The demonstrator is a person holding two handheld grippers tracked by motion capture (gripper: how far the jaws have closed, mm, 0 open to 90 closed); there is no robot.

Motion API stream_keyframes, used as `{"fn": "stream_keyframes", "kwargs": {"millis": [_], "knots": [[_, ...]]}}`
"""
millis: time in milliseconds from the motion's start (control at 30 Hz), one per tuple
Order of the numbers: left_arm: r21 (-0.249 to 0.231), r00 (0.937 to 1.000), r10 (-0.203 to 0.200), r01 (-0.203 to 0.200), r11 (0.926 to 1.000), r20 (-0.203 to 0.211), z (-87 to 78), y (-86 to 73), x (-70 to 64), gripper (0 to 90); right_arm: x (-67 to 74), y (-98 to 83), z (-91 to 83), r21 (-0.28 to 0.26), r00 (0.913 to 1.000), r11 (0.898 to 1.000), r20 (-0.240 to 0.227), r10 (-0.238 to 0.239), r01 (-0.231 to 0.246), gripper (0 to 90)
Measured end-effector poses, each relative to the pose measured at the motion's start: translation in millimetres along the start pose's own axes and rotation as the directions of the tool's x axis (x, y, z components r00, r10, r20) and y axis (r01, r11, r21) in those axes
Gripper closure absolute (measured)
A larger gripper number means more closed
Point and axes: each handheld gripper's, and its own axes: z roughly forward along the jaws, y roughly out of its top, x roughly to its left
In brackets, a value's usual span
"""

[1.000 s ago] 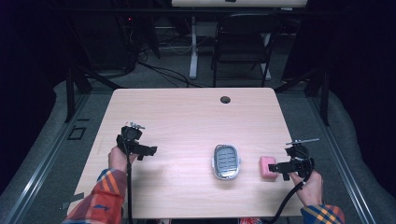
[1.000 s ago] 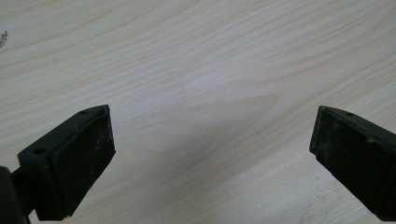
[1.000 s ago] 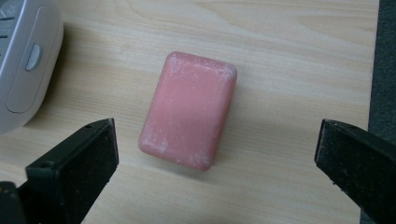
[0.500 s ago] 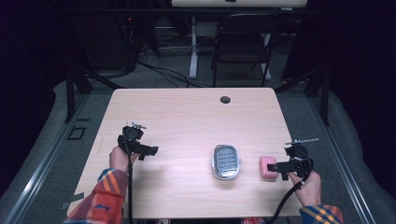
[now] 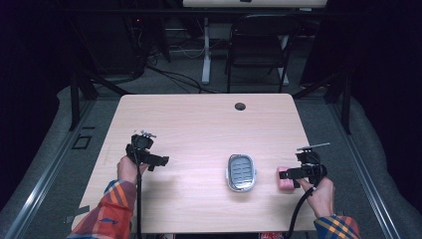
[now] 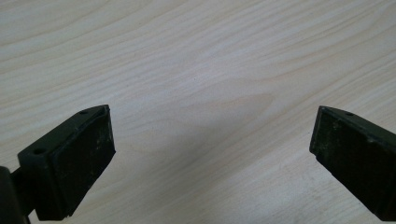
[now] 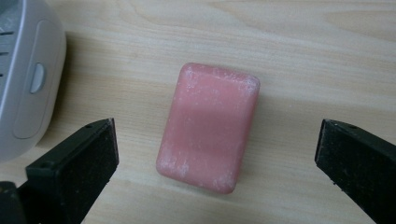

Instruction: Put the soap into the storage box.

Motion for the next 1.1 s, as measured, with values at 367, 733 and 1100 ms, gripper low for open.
{"fn": "stream_keyframes", "kwargs": {"millis": [367,733,1100], "knots": [[0.008,1.0000,0.006,-0.006,1.0000,0.002,-0.3,0.0,-0.3,0.0,6.6,10.9,19.5,0.064,0.9993,0.998,0.037,0.006,-0.008,0.0],[0.016,0.9999,0.015,-0.015,0.9997,0.001,0.1,-0.1,0.8,0.0,8.8,13.6,31.3,0.116,0.9985,0.993,0.054,-0.011,0.004,13.5],[0.028,0.9997,0.022,-0.023,0.9994,0.010,1.8,-0.2,0.4,0.0,10.4,13.9,37.7,0.168,0.9979,0.986,0.060,-0.024,0.013,25.9]]}}
